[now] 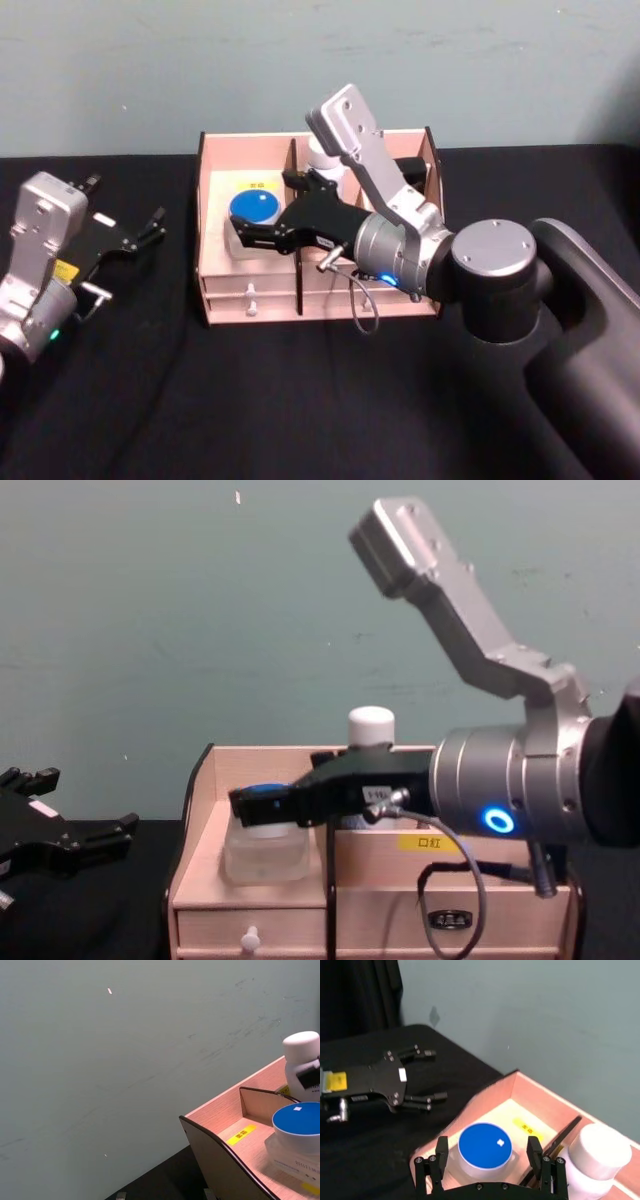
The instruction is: Pick up the facial cleanser and watermelon frost from the table and place them into the tiered storage box.
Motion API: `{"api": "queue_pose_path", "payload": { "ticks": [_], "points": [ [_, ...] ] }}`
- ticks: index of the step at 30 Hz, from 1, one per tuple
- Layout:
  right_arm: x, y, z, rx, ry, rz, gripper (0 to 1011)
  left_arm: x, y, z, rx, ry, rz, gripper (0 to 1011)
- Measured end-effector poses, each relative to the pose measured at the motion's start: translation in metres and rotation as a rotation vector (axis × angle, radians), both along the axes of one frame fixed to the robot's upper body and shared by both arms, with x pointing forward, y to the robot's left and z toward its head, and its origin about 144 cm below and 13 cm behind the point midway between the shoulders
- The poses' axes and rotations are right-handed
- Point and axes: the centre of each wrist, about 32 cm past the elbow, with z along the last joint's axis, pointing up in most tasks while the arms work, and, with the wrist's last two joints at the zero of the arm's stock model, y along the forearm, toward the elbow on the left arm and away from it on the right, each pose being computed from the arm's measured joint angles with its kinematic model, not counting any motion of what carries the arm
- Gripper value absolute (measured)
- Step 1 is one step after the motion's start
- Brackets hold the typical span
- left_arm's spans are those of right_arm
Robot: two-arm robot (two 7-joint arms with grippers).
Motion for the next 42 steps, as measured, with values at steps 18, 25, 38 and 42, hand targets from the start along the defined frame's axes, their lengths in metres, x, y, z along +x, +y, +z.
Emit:
{"api": "queue_pose_path", "payload": {
  "ticks": [18,25,38,42],
  "points": [
    [-0.059,-0.025,0.009,0.097,-0.391,-0.165,1000,0.000,0.000,0.000,0.000,0.000,0.000,1001],
    [-0.072,-0.046,0.005,0.107,-0.490,-0.308,1000,0.000,0.000,0.000,0.000,0.000,0.000,1001],
    [-0.072,-0.092,-0.015,0.077,-0.497,-0.504,1000,0.000,0.000,0.000,0.000,0.000,0.000,1001],
    [-0.070,-0.100,-0.027,0.057,-0.469,-0.542,1000,0.000,0.000,0.000,0.000,0.000,0.000,1001]
  ]
}}
